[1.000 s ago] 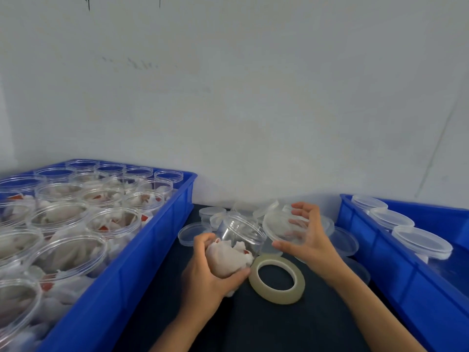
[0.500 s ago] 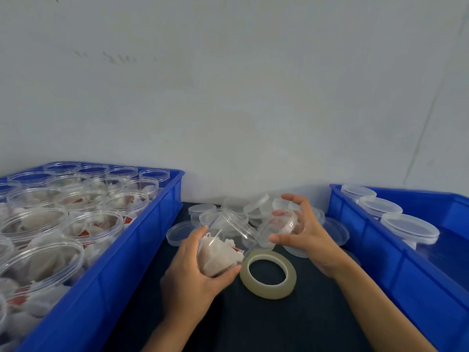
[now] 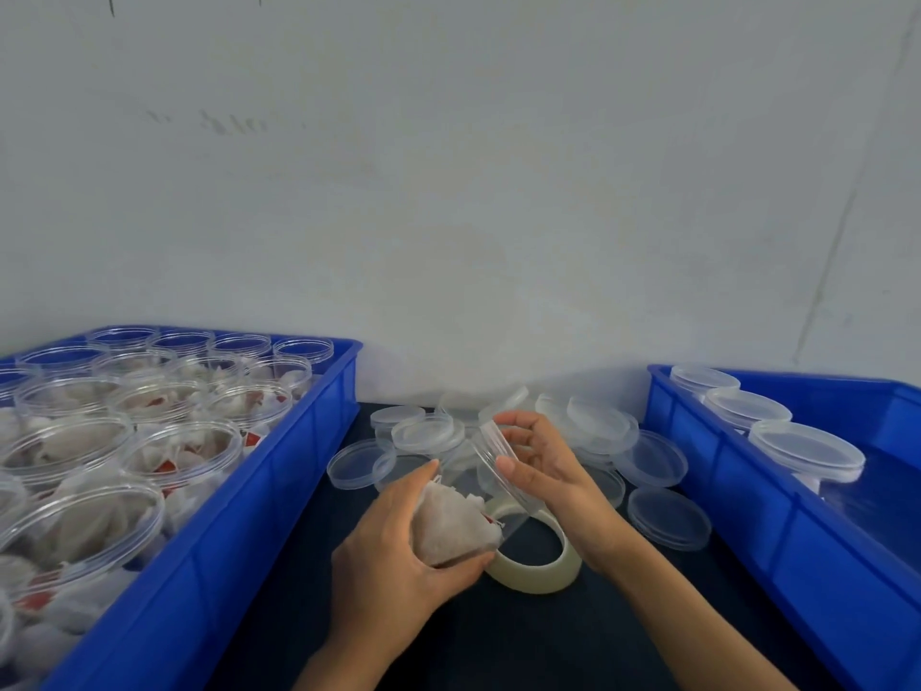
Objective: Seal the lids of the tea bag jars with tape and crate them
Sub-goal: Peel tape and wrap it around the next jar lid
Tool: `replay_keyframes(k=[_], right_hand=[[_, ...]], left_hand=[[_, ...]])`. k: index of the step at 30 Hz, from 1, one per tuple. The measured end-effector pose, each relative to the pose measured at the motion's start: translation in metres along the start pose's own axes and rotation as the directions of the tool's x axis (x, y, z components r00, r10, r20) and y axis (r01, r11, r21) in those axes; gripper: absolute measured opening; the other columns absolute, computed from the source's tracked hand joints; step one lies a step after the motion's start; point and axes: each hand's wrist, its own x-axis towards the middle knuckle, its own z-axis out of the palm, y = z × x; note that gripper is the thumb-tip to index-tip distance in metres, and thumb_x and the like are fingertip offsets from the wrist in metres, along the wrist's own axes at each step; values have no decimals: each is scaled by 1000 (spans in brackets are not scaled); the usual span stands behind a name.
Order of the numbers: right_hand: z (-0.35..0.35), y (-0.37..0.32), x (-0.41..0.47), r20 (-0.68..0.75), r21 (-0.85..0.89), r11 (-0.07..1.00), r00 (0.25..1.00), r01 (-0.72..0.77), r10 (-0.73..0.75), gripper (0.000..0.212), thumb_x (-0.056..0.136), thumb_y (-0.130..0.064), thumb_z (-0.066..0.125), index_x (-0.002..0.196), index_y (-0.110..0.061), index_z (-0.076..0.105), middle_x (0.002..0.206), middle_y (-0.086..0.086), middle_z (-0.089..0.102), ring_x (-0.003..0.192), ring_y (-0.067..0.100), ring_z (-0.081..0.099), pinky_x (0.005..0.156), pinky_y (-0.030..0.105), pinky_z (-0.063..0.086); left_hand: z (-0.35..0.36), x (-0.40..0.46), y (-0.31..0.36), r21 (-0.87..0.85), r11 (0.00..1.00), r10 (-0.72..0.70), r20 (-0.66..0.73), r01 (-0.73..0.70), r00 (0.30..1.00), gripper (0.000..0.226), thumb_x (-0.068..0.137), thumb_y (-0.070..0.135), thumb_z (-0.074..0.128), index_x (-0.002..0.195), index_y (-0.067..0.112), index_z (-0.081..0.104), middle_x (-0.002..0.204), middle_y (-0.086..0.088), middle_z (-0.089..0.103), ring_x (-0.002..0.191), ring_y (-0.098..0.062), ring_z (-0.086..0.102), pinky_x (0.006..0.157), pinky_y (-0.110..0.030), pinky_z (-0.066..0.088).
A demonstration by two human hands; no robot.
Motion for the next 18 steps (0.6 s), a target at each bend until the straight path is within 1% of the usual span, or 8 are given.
replay_keyframes(k=[3,7,9,11,13,15,16,18], right_hand=[[4,4,-1,-29,-30,999,999,27,-28,53,71,-55,68,118,-33,56,128,2,55,123,22,51,107,50,40],[4,10,-3,-26,-96,994,998,56,-59,42,80,-43,65,118,-27,57,123,-5,59,120,15,52,104,41,44],[4,11,-4,-6,-122,989,996,83,-84,39,82,-39,64,118,-26,57,121,-7,59,116,13,53,98,32,47],[8,11,-4,-5,-116,987,994,108,-109,36,83,-37,63,117,-26,57,116,-10,60,112,10,54,92,24,48],[15,13,-4,-57,-76,991,992,108,-113,34,84,-36,62,117,-25,57,116,-9,60,113,11,54,96,31,48],[24,18,-3,-162,-31,996,983,82,-86,31,89,-37,63,116,-24,57,119,-4,58,116,17,54,101,45,46],[29,20,-3,-222,-12,999,974,47,-48,31,90,-41,63,115,-25,57,120,-1,57,116,18,54,100,48,46],[39,25,-5,-317,60,997,946,-46,63,33,86,-48,57,112,-26,55,117,2,58,109,18,58,95,49,50]], left_hand=[[-1,1,-5,-31,999,-15,46,16,999,98,43,84,69,133,53,43,107,40,47,97,7,54,80,-17,46],[-4,6,-12,-63,998,-20,109,27,994,89,39,86,69,120,73,35,104,47,48,96,18,50,81,-12,44],[-4,9,-15,-138,989,-40,148,60,988,90,36,84,73,118,76,35,108,45,52,102,16,52,86,-16,47],[-2,10,-19,-264,960,-51,170,95,984,89,36,77,79,116,74,41,119,35,50,109,11,50,90,-21,48],[2,10,-19,-393,908,-89,160,146,983,94,35,66,87,119,67,44,126,25,43,114,7,46,91,-21,45],[8,9,-21,-514,818,-195,175,258,965,112,33,50,94,128,54,35,127,19,42,115,-1,46,82,-18,43],[11,9,-22,-558,764,-252,206,325,946,116,32,45,91,130,48,30,125,16,44,113,-6,48,75,-18,43],[14,10,-21,-619,666,-318,269,417,909,109,38,41,85,133,36,33,124,9,50,104,-8,56,65,-18,47]])
